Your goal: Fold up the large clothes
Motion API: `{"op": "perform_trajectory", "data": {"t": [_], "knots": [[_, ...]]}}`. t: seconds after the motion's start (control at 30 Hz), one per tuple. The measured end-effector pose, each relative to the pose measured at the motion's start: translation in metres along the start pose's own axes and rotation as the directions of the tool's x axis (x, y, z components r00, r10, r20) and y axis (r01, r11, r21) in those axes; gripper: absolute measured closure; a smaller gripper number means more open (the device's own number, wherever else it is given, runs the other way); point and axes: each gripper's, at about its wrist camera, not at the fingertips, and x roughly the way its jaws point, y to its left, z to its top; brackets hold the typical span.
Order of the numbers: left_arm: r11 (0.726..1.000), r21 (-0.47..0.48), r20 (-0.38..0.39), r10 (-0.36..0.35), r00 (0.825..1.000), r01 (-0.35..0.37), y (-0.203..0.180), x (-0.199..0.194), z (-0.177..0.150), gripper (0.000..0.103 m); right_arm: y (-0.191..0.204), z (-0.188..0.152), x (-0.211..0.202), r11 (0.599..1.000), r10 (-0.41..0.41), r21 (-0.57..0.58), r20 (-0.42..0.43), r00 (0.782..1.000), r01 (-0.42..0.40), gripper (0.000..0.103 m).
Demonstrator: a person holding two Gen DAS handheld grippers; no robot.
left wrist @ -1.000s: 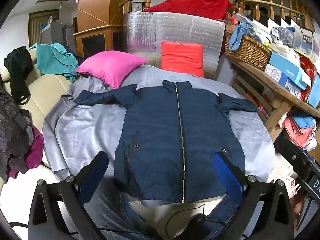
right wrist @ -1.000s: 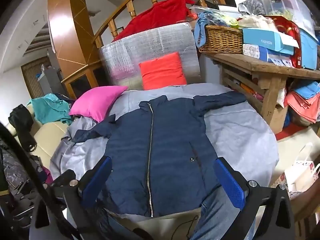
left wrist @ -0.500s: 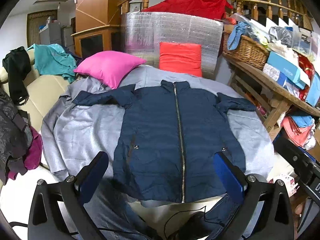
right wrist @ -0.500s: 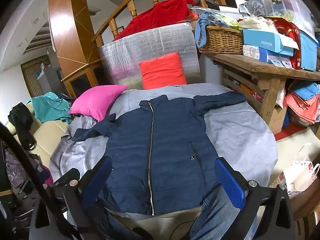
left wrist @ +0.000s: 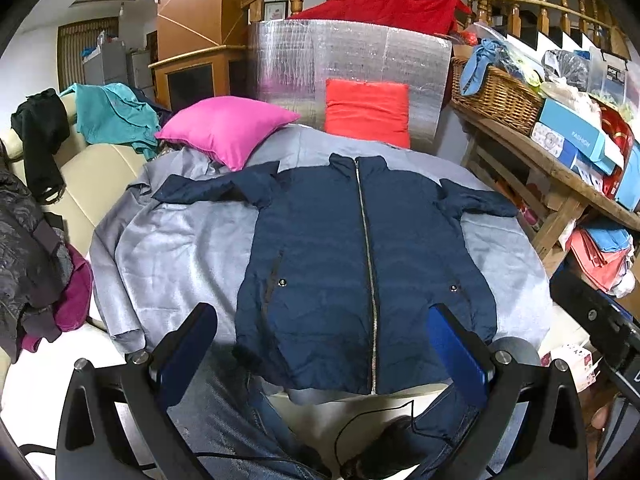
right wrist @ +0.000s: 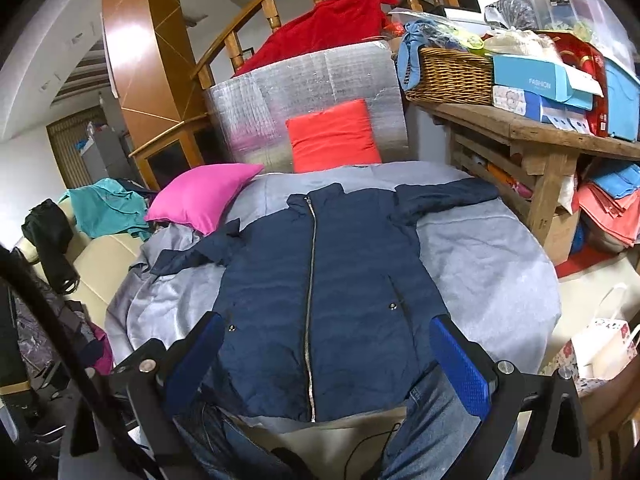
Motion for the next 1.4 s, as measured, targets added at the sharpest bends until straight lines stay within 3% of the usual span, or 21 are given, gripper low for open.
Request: {"op": "perform_trajectory", "data": {"t": [0.4, 0.63, 1.4], "knots": [[1.0, 0.008, 0.033, 0.004, 0.999, -0.004, -0.002, -0.015, -0.003, 0.0, 0.009, -0.003, -0.017, 0.999, 0.033, -0.005, 0.057, 0.998, -0.033, 0.0], [1.0, 0.007, 0.042, -0.004, 0.999, 0.004, -0.001, -0.021, -0.004, 0.0, 0.006, 0.001, -0.021, 1.0, 0.025, 0.016, 0.018, 1.0, -0.025, 0.0], [1.0, 0.006, 0.067, 0.005, 0.998, -0.006, -0.001, -0.031, -0.005, 0.0, 0.009, -0.001, -0.033, 0.999, 0.049, 0.014, 0.028, 0.998, -0.049, 0.0]]}}
